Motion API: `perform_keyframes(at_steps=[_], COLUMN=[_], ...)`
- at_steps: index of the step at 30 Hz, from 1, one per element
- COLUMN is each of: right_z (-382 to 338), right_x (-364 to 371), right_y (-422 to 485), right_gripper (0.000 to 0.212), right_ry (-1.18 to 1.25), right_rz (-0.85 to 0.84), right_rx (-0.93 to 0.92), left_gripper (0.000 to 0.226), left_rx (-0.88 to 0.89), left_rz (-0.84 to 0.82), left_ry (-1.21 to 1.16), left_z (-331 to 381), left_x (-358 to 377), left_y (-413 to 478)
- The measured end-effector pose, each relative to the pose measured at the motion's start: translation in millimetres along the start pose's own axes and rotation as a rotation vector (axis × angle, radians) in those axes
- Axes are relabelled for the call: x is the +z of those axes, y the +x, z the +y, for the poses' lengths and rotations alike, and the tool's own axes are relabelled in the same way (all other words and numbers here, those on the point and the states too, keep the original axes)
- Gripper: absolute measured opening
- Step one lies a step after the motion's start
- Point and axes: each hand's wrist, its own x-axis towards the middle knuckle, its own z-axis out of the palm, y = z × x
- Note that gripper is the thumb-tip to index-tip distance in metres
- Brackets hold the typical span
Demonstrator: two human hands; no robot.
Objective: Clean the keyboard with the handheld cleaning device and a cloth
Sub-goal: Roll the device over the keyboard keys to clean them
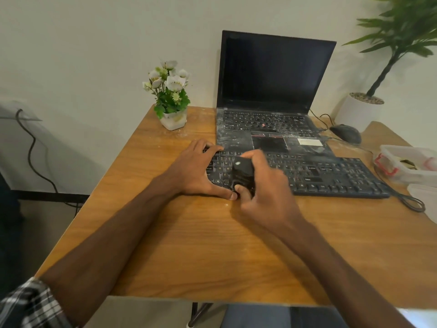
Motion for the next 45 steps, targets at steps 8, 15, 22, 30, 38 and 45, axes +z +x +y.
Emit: perform_keyframes(at_steps=[8,15,22,30,38,45], right_z=[8.0,15.4,5.3,3.2,44.0,55.0], right_x=[-24.2,-27.5,4.3,-6.3,-43.4,-42.4], right_y=[11.1,-7.9,-29.6,-12.4,-27.8,-45.1], right_gripper=[0.057,0.053,0.055,0.052,0.052,0.049], right_ry=[0.069,0.128,0.107,0.354,0.208,0.218], right_rz=[-0.001,0.072,0.145,0.217,0.25,0.296], right_rx=[0.066,0.023,0.036,0.124,0.174,0.178], left_gripper=[0.144,0.141,0.145,0.144,0.148,0.143], left_rx=[-0.028,-0.018,-0.018,-0.009,-0.041,-0.125], left_rz=[-0.011,-0.018,-0.014,-0.029,-0.187,-0.253], left_ry=[-0.013,-0.016,-0.013,-0.024,-0.088,-0.253], left_z=[1.9,1.3,-0.4,0.9,-17.9,-49.2], left_x=[-1.7,-1.5,-0.1,-0.3,-8.9,-23.4], left_y=[-1.7,-1.2,0.5,-1.8,-3.4,-25.6])
